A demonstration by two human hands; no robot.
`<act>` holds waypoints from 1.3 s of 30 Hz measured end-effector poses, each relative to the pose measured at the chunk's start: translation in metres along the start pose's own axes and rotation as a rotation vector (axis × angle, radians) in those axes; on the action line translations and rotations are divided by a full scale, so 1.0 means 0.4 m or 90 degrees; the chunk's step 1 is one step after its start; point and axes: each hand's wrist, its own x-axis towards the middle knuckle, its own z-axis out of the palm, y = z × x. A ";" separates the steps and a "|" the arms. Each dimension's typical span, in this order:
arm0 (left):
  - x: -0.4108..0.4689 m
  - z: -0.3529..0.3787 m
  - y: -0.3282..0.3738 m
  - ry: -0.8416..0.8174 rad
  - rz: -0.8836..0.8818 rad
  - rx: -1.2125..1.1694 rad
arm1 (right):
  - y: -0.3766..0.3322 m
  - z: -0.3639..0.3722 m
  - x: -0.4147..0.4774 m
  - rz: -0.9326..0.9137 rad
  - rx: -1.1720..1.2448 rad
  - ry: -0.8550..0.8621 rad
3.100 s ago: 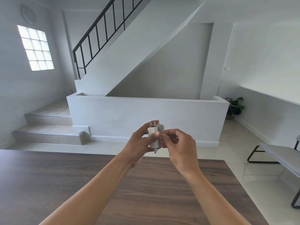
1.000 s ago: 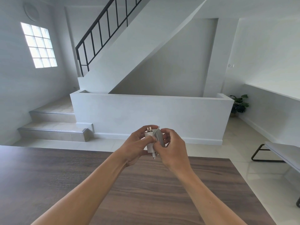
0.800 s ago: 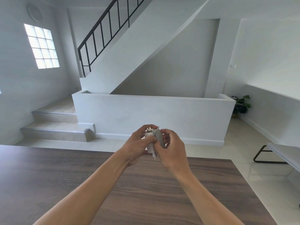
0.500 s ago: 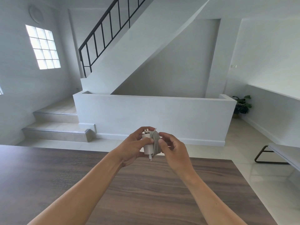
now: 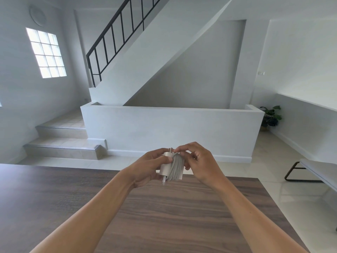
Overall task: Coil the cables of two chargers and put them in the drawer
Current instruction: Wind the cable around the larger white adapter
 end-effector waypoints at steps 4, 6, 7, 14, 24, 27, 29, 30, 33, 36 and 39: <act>0.007 0.002 0.001 -0.011 -0.012 0.003 | -0.012 -0.021 0.000 -0.014 0.006 0.008; 0.009 0.002 0.005 -0.024 -0.019 0.004 | -0.023 -0.035 0.003 -0.011 -0.005 -0.012; 0.009 0.001 0.007 -0.031 -0.021 0.008 | -0.029 -0.042 0.004 -0.019 -0.019 -0.023; 0.005 0.020 0.023 -0.071 -0.010 0.015 | -0.053 -0.056 -0.001 -0.092 -0.115 -0.069; 0.000 0.013 0.034 -0.103 -0.009 0.024 | -0.036 -0.071 -0.001 -0.201 -0.186 -0.047; 0.000 0.012 0.030 -0.106 -0.015 0.012 | -0.028 -0.071 -0.002 -0.237 -0.219 -0.047; 0.000 0.010 0.023 -0.110 -0.019 0.005 | -0.020 -0.066 -0.004 -0.258 -0.245 -0.054; 0.000 0.009 0.019 -0.111 -0.021 0.003 | -0.016 -0.061 -0.006 -0.270 -0.263 -0.057; 0.003 0.005 0.006 -0.104 -0.037 -0.006 | -0.001 -0.047 -0.013 -0.305 -0.323 -0.051; 0.005 0.008 0.004 -0.103 -0.044 0.001 | 0.007 -0.046 -0.013 -0.311 -0.327 -0.042; 0.006 0.014 0.009 -0.103 -0.049 -0.004 | 0.008 -0.054 -0.007 -0.311 -0.324 -0.047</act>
